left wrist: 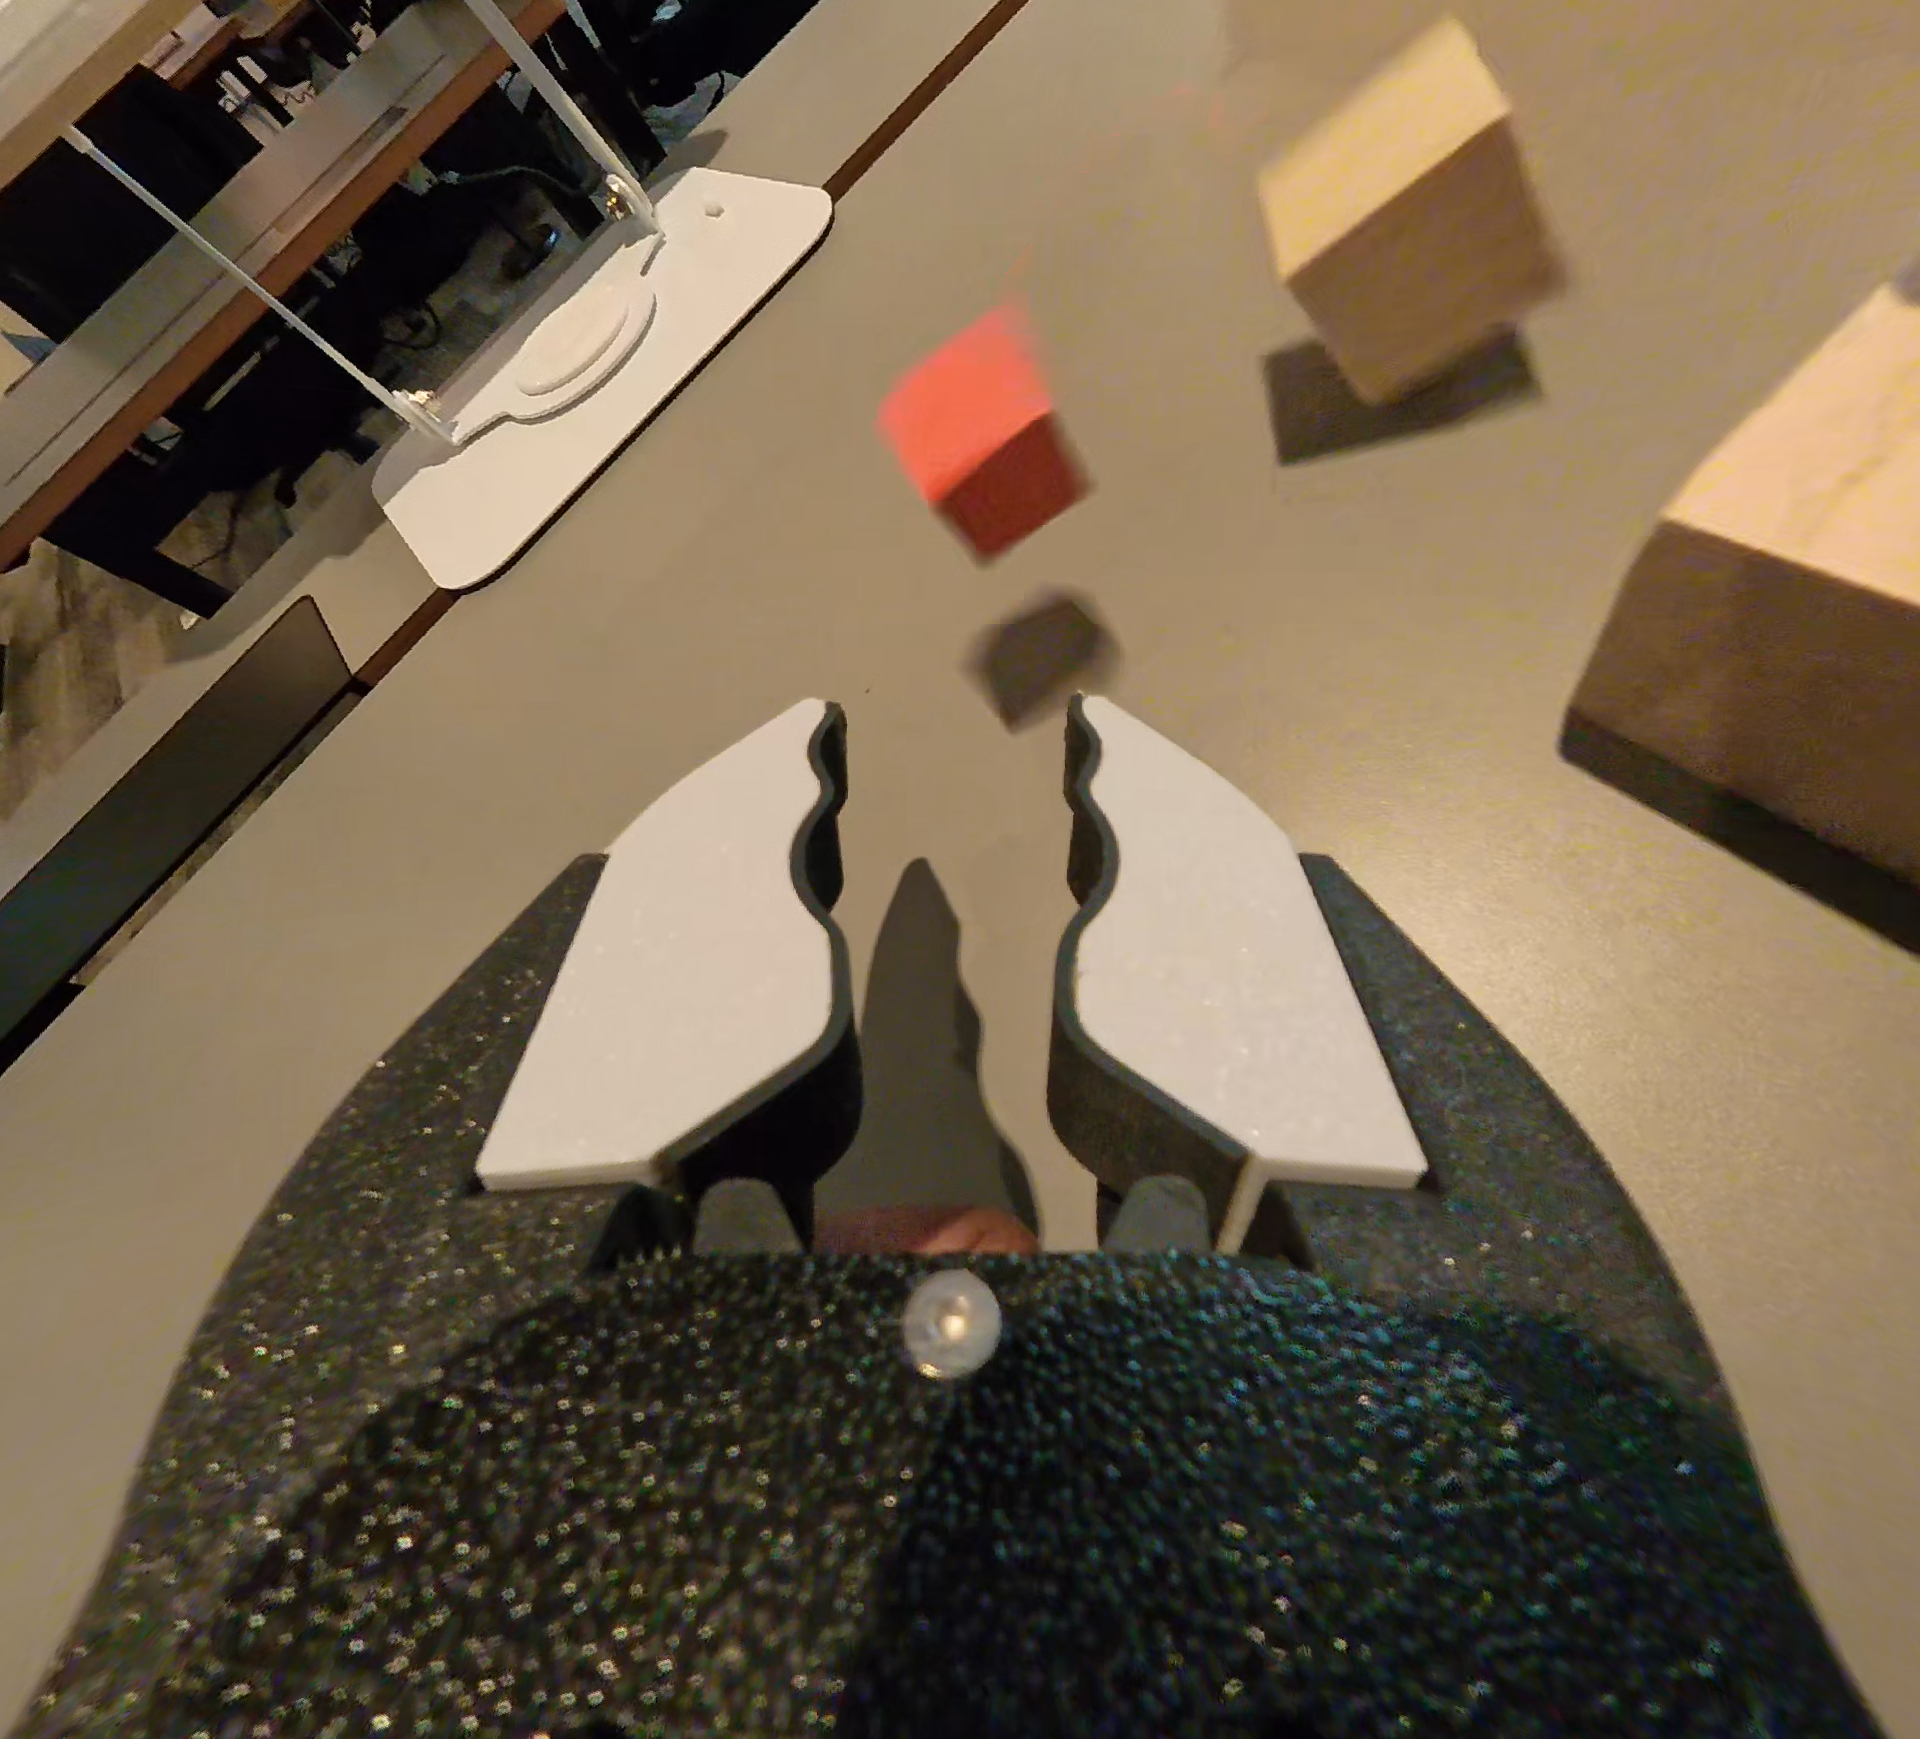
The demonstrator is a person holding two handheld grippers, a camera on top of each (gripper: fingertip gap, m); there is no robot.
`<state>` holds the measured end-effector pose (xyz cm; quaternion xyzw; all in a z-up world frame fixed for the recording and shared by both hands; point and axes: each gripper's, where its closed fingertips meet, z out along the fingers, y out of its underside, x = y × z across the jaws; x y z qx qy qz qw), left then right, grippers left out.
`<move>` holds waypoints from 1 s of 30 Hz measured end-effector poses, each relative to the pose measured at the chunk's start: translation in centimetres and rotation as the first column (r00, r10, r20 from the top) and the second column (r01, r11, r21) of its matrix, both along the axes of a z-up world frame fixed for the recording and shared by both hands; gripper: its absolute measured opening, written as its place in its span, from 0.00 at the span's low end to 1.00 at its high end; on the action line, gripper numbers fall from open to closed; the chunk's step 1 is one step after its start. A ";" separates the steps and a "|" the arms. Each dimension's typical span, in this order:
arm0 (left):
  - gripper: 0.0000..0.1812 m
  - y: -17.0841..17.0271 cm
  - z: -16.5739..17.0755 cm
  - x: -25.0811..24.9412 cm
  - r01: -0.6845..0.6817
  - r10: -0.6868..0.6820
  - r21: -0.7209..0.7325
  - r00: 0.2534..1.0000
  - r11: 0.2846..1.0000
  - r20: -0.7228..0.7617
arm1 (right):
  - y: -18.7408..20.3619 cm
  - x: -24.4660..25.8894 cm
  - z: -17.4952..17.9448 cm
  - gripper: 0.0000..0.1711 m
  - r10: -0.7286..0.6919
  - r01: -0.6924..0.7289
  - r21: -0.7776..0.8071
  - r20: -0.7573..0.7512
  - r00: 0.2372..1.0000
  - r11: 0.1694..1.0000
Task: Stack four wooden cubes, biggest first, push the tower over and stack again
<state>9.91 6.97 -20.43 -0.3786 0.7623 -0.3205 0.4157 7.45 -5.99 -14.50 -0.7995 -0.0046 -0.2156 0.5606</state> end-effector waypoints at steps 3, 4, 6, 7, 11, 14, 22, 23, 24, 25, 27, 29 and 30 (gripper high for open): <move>0.22 0.0 0.0 0.0 0.002 -0.002 0.001 1.000 1.000 -0.001 | -1.1 0.2 1.4 0.00 0.070 -0.054 0.139 -0.112 0.991 0.989; 0.22 0.0 0.0 0.0 -0.002 0.002 0.000 1.000 1.000 0.000 | -1.4 0.6 1.8 0.00 0.063 -0.042 0.158 -0.125 0.990 0.986; 0.22 0.4 0.1 0.1 -0.024 0.024 -0.013 1.000 1.000 0.001 | -1.9 1.2 2.2 0.00 0.050 -0.026 0.175 -0.130 0.990 0.984; 0.22 0.8 0.2 0.3 -0.043 0.044 -0.027 0.999 0.999 0.005 | -2.0 1.4 2.3 0.00 0.047 -0.023 0.182 -0.127 0.991 0.983; 0.21 4.0 0.9 1.0 -0.142 0.144 -0.075 0.989 0.987 0.031 | -2.3 2.2 2.2 0.00 0.023 0.000 0.187 -0.120 0.993 0.982; 0.21 7.1 1.3 1.2 -0.206 0.212 -0.114 0.976 0.972 0.045 | -2.3 2.3 1.8 0.00 0.017 0.001 0.165 -0.112 0.994 0.986; 0.20 11.7 1.8 1.1 -0.304 0.318 -0.223 0.948 0.926 0.029 | -2.1 2.0 1.8 0.00 0.022 -0.009 0.148 -0.084 0.996 0.989; 0.20 11.7 1.8 1.1 -0.302 0.315 -0.220 0.949 0.928 0.029 | -2.1 2.0 1.8 0.00 0.021 -0.009 0.149 -0.083 0.996 0.989; 0.20 11.6 1.7 1.1 -0.298 0.311 -0.211 0.950 0.931 0.029 | -2.1 2.0 1.8 0.00 0.022 -0.009 0.149 -0.083 0.996 0.989; 0.20 11.5 1.6 1.1 -0.295 0.306 -0.200 0.951 0.934 0.030 | -2.2 2.0 1.8 0.00 0.021 -0.009 0.150 -0.083 0.996 0.989; 0.20 11.2 1.5 1.1 -0.289 0.298 -0.176 0.954 0.941 0.030 | -2.2 2.1 1.8 0.00 0.019 -0.006 0.148 -0.083 0.996 0.989; 0.20 11.0 1.4 1.1 -0.283 0.291 -0.161 0.956 0.946 0.029 | -2.2 2.1 1.8 0.00 0.019 -0.006 0.147 -0.082 0.996 0.989; 0.20 11.0 1.4 1.1 -0.281 0.289 -0.156 0.957 0.947 0.029 | -2.2 2.1 1.8 0.00 0.019 -0.007 0.145 -0.082 0.996 0.989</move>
